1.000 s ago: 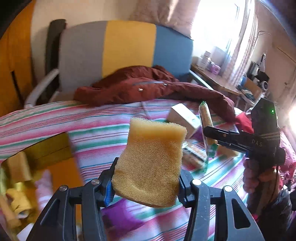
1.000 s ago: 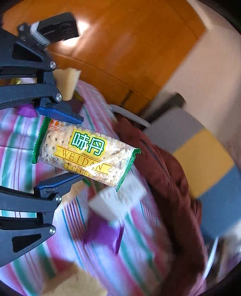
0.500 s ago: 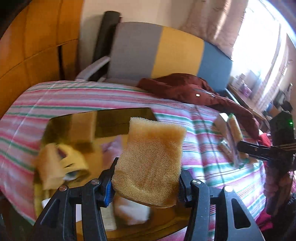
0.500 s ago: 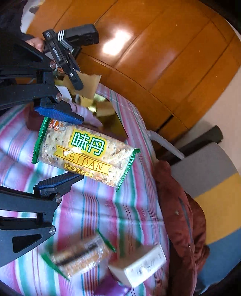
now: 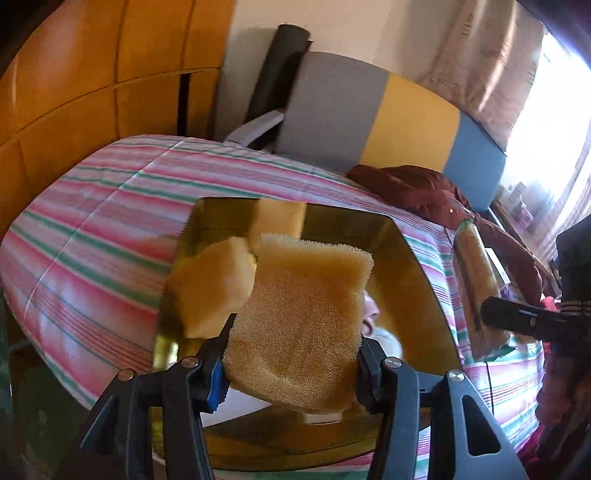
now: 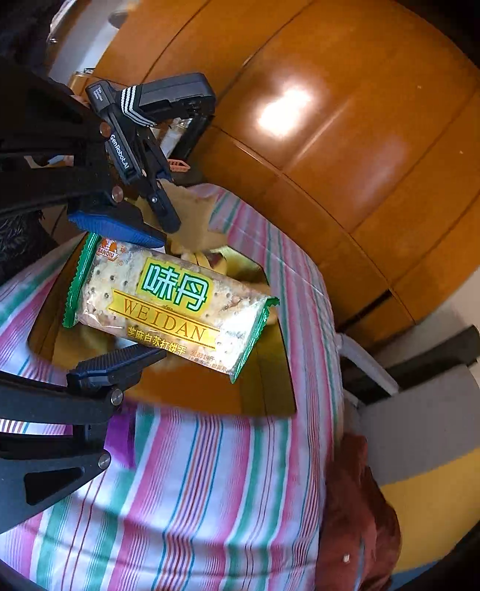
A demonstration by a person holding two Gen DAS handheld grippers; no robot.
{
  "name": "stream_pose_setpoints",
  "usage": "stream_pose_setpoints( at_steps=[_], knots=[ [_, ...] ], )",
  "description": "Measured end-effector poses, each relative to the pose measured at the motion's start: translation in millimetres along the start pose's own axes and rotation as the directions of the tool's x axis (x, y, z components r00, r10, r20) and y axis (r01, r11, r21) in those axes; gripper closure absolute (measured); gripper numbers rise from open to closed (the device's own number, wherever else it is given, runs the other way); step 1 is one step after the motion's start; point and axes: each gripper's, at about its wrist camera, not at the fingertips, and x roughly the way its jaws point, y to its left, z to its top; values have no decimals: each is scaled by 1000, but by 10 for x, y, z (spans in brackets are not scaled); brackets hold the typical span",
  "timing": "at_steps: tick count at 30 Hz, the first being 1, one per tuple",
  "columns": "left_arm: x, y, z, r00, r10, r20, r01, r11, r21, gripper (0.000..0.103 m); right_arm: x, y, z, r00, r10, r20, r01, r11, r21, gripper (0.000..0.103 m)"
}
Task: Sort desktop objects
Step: 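Carry the cracker packet and sponge over the tray and open both tools, then withdraw both tools from the tray toward the remaining items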
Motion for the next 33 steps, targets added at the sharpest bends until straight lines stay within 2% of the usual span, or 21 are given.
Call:
stream_pose_setpoints(
  at_steps=[6, 9, 16, 19, 22, 27, 33],
  knots=[
    [36, 84, -73, 999, -34, -25, 33, 999, -18, 44, 353, 220, 35, 999, 3, -33, -2, 1000, 28, 49],
    [33, 107, -99, 998, -53, -22, 52, 998, -38, 36, 501, 197, 71, 999, 38, -40, -34, 995, 90, 42],
    [-30, 120, -70, 995, -97, 12, 98, 992, -74, 34, 418, 209, -36, 999, 27, -23, -25, 993, 113, 42],
    [-53, 86, -81, 997, -77, 21, 78, 995, -69, 34, 315, 165, -96, 1000, 24, 0, -24, 991, 134, 42],
    [-70, 64, -92, 998, -60, 26, 62, 996, -57, 35, 148, 107, -176, 1000, -2, 29, -2, 989, 149, 34],
    [-157, -21, -121, 998, -22, 53, 22, 1000, -2, 35, -194, -89, -345, 993, -82, 85, 64, 977, 203, 32],
    [-265, -356, -106, 994, -84, 74, 74, 990, 122, 35, -631, -463, -509, 971, -191, 142, 139, 939, 314, 29]
  ],
)
